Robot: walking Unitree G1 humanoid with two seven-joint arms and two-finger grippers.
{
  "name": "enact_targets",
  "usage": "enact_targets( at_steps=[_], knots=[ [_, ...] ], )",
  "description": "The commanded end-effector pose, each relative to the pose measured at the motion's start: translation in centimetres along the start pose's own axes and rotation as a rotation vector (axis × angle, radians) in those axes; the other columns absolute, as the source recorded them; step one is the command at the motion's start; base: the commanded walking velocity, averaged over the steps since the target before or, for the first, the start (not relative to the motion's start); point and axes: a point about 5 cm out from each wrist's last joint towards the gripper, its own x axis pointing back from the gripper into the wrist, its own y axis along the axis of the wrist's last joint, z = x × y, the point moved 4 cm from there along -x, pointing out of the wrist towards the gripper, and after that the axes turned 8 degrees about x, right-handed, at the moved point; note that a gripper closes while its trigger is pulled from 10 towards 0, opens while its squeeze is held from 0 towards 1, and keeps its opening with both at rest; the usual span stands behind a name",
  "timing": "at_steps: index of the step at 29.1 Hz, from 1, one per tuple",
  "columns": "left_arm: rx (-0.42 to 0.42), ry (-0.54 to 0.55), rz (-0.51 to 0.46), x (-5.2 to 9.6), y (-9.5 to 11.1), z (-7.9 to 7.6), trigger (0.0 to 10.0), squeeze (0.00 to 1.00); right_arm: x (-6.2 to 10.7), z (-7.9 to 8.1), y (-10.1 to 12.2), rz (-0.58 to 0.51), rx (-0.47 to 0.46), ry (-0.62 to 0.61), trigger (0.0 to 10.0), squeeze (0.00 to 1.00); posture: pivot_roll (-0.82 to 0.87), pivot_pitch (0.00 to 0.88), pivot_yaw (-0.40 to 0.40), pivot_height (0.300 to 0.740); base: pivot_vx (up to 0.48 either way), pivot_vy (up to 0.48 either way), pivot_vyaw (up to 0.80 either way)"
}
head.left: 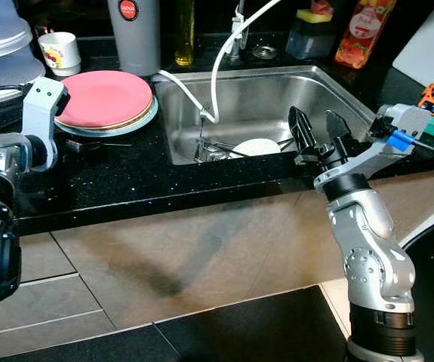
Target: Kitchen organization
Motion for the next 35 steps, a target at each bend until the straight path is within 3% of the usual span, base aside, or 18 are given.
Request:
enact_targets(
  at_steps=[1, 5, 7, 8, 9, 10, 12, 13, 25, 26, 32, 34, 35],
  knots=[
    [0.011, 0.003, 0.106, 0.7, -2.0, 0.9, 10.0, 0.00, 0.4, -0.4, 0.2, -0.005, 0.009, -0.018, 10.0, 0.00, 0.10, 0.064, 0.009, 0.740, 0.000, 0.000, 0.00],
    [-0.002, 0.002, 0.142, 1.2, -2.6, 1.4, 10.0, 0.00, 0.5, -0.4, 0.1, -0.004, 0.007, -0.020, 10.0, 0.00, 0.10, 0.064, 0.009, 0.740, 0.000, 0.000, 0.00],
    [-0.011, 0.009, 0.175, 1.9, -3.3, 2.1, 8.5, 0.00, 0.5, -0.4, 0.0, -0.003, 0.005, -0.022, 10.0, 0.00, 0.11, 0.071, 0.013, 0.740, 0.000, 0.000, 0.00],
    [-0.025, 0.016, 0.187, 2.1, -3.6, 2.3, 3.9, 0.00, 0.5, -0.4, 0.0, -0.002, 0.004, -0.021, 10.0, 0.00, 0.11, 0.071, 0.012, 0.740, 0.000, 0.000, 0.00],
    [-0.030, 0.022, 0.193, 2.2, -3.8, 2.5, 3.6, 0.00, 0.4, -0.4, 0.0, -0.001, 0.004, -0.021, 10.0, 0.00, 0.12, 0.072, 0.010, 0.740, 0.000, 0.000, 0.00],
    [-0.030, 0.023, 0.198, 2.3, -4.0, 2.6, 1.3, 0.00, 0.4, -0.4, 0.0, 0.000, 0.003, -0.020, 10.0, 0.00, 0.12, 0.072, 0.007, 0.740, 0.000, 0.000, 0.00],
    [-0.027, 0.023, 0.200, 2.4, -4.1, 2.7, 1.3, 0.00, 0.4, -0.4, -0.1, 0.001, 0.003, -0.019, 10.0, 0.00, 0.12, 0.072, 0.007, 0.740, 0.000, 0.000, 0.00],
    [-0.029, 0.027, 0.202, 2.5, -4.3, 2.8, 0.0, 0.00, 0.4, -0.4, -0.1, 0.002, 0.001, -0.017, 10.0, 0.00, 0.12, 0.074, 0.001, 0.740, 0.000, 0.000, 0.00],
    [-0.007, -0.080, 0.199, 2.0, -4.7, 1.5, 0.0, 0.00, 0.0, -0.2, -0.1, 0.004, -0.002, -0.002, 10.0, 0.00, 0.12, 0.074, -0.009, 0.740, 0.000, 0.000, 0.00],
    [0.000, -0.146, 0.213, 1.8, -4.9, 0.7, 0.0, 0.00, 0.1, -0.2, -0.1, 0.005, -0.002, -0.004, 10.0, 0.00, 0.12, 0.076, -0.006, 0.740, 0.000, 0.000, 0.00],
    [-0.013, -0.260, 0.244, 1.2, -5.4, -1.0, 0.0, 0.00, 0.1, -0.3, -0.1, 0.006, -0.001, -0.007, 10.0, 0.00, 0.12, 0.078, -0.008, 0.740, 0.000, 0.000, 0.00],
    [-0.033, -0.384, 0.237, 0.5, -4.8, -3.1, 0.0, 0.00, 0.1, -0.3, -0.2, 0.007, -0.002, -0.005, 10.0, 0.00, 0.12, 0.080, -0.011, 0.740, 0.000, 0.000, 0.00],
    [-0.033, -0.384, 0.237, 0.5, -4.8, -3.1, 0.0, 0.00, 0.1, -0.3, -0.2, 0.007, -0.002, -0.005, 10.0, 0.00, 0.12, 0.080, -0.011, 0.740, 0.000, 0.000, 0.00]
  ],
)
